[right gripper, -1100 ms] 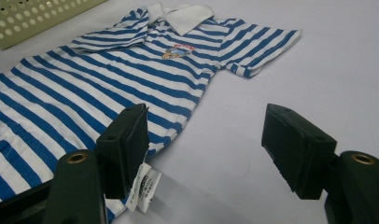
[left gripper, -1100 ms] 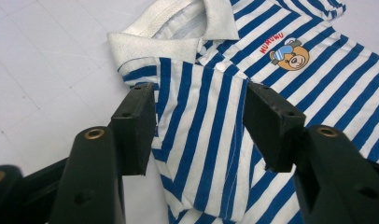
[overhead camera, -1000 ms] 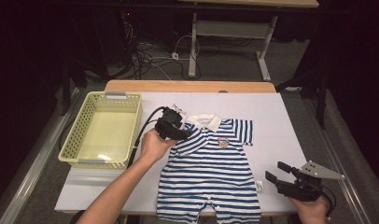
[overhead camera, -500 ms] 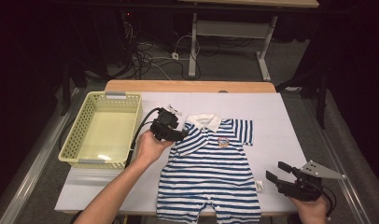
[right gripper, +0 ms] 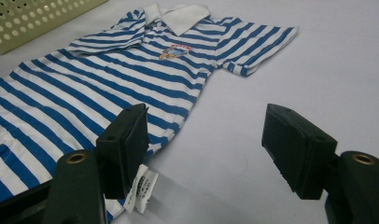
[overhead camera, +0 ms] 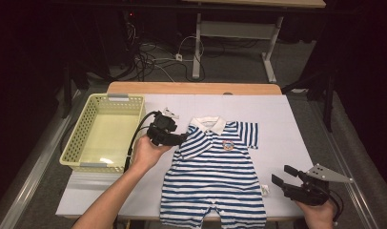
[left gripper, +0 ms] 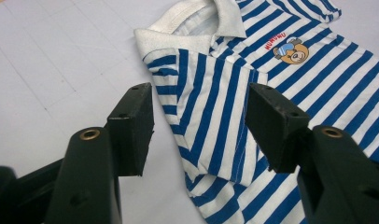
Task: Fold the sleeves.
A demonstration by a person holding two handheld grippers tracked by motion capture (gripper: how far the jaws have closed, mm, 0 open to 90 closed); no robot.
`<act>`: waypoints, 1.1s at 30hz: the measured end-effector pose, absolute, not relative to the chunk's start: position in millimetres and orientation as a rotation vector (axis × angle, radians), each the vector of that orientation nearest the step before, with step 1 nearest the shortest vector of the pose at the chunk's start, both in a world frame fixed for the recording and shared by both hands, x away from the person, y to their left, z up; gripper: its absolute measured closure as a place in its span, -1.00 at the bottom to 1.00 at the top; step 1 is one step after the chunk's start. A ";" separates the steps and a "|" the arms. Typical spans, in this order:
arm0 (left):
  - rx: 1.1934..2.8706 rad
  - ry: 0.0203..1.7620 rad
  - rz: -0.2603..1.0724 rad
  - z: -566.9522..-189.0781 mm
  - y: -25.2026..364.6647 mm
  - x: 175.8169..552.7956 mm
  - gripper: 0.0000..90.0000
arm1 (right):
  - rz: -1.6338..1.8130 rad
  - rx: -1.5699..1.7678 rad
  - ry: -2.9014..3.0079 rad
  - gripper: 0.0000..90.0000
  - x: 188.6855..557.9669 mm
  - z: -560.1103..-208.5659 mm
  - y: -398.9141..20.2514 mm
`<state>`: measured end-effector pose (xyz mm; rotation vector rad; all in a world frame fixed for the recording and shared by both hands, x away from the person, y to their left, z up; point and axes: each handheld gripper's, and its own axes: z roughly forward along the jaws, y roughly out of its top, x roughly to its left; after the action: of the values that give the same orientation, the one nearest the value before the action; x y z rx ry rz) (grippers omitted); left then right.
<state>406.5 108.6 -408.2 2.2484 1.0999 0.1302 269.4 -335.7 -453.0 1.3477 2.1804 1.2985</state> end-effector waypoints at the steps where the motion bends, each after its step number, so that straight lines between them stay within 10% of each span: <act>1: 2.248 1.100 0.127 -408.1 109.0 405.3 -0.09 | 1.299 1.348 2.179 -0.27 269.2 -452.9 -335.7; 33: 2.181 1.079 0.195 -401.3 139.7 366.7 -0.09 | 1.282 1.327 2.185 -0.27 268.0 -452.2 -333.8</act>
<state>366.7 139.7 -401.3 2.1808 1.0790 0.1946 268.0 -333.8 -452.2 1.3273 2.1855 1.2817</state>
